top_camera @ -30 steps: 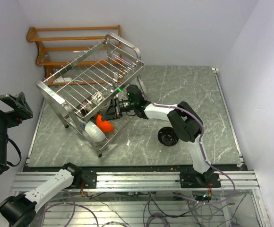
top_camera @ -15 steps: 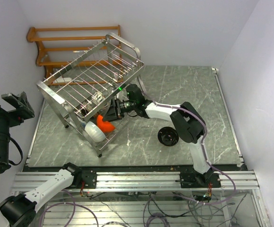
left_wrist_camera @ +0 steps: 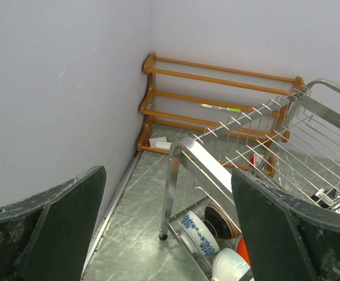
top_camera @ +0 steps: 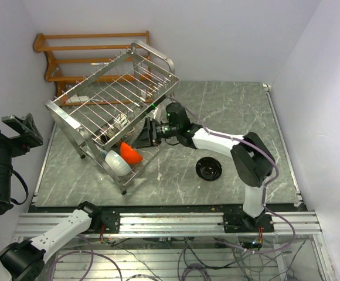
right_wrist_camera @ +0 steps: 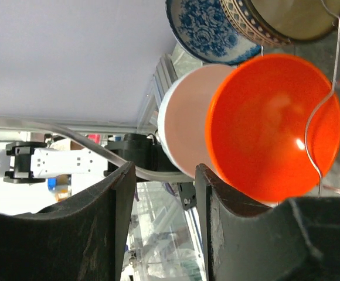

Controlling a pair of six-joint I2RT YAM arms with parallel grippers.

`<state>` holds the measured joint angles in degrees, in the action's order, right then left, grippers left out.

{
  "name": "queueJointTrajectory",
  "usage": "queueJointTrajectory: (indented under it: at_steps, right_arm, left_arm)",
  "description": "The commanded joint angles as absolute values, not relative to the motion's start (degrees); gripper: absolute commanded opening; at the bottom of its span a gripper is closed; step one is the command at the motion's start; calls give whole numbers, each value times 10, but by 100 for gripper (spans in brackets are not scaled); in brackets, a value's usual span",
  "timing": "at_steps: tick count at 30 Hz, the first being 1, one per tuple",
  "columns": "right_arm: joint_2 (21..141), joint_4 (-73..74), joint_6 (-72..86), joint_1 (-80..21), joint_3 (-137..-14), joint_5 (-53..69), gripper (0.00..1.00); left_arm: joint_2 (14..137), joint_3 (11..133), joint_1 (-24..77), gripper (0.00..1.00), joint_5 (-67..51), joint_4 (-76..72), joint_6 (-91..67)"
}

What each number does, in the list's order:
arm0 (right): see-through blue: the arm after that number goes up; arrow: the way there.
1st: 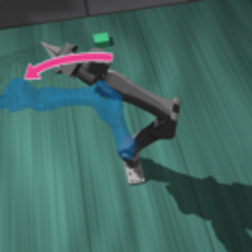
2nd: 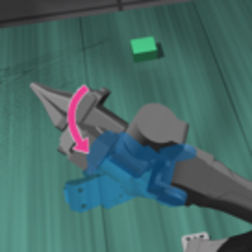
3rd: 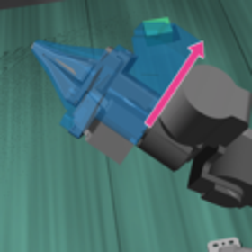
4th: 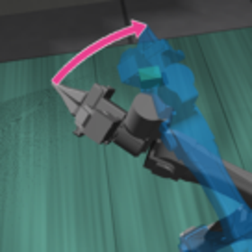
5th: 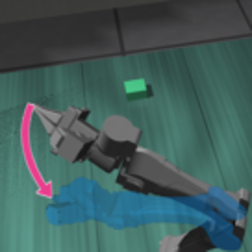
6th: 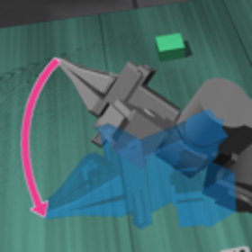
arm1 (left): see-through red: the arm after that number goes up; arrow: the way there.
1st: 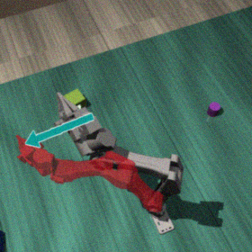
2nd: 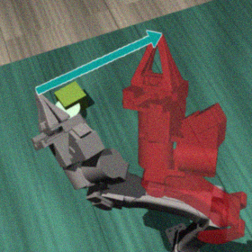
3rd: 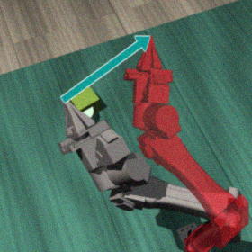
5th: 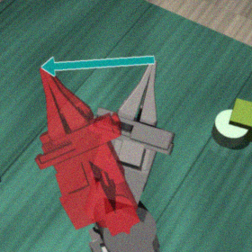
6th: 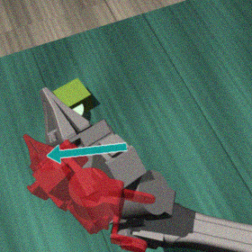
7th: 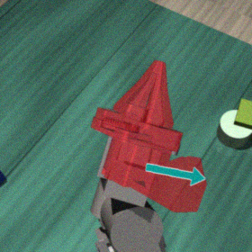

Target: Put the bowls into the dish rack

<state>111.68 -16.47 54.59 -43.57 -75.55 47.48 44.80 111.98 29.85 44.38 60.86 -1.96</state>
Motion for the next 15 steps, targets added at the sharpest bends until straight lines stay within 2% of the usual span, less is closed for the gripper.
queueJointTrajectory:
  at_steps: [1, 6, 15]
  right_arm:
    - [1044, -124, 522, -434, -702, 406, 45]
    - [946, -10, 468, -435, -656, 299, 46]
    - [800, 336, 430, -434, -598, 15, 50]
  left_arm:
    - [449, 1121, 302, 99, 429, 594, -20]
    - [447, 1116, 302, 99, 420, 587, -18]
    - [430, 1088, 303, 99, 397, 583, -26]
